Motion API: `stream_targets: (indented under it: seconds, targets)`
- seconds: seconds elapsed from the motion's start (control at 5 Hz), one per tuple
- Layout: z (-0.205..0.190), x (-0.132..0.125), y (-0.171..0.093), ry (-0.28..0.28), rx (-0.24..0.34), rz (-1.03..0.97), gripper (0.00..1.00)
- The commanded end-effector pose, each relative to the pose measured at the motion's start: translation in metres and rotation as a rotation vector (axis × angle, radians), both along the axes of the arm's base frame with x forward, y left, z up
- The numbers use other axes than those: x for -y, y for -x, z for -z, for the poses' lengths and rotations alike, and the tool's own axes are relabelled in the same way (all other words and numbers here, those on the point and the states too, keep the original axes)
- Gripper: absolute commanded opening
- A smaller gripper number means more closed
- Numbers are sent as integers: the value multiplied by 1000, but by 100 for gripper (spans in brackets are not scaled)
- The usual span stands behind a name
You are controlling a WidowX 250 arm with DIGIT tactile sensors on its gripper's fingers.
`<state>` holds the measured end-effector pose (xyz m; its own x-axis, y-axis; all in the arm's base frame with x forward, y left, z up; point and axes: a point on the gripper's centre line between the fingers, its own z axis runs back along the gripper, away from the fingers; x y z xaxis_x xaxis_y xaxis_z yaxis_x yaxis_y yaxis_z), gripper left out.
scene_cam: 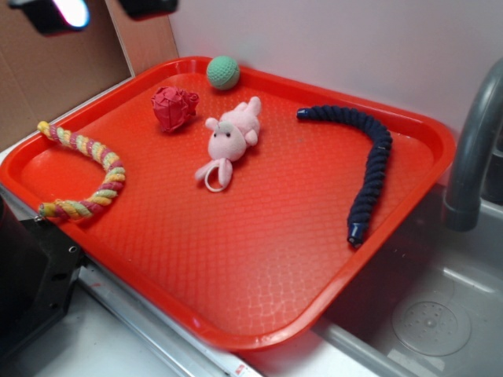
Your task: Grab the blue rope.
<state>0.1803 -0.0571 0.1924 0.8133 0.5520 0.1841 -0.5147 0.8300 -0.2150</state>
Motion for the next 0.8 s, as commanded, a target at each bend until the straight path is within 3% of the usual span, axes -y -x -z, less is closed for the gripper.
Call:
stream_targets:
  seconds: [0.0,0.4,0.6]
  targets:
    - [26,25,-67,71,61,-130,100]
    - [73,68,-123,74,52,-122,100]
    - [95,80,-144,78,12,-101,100]
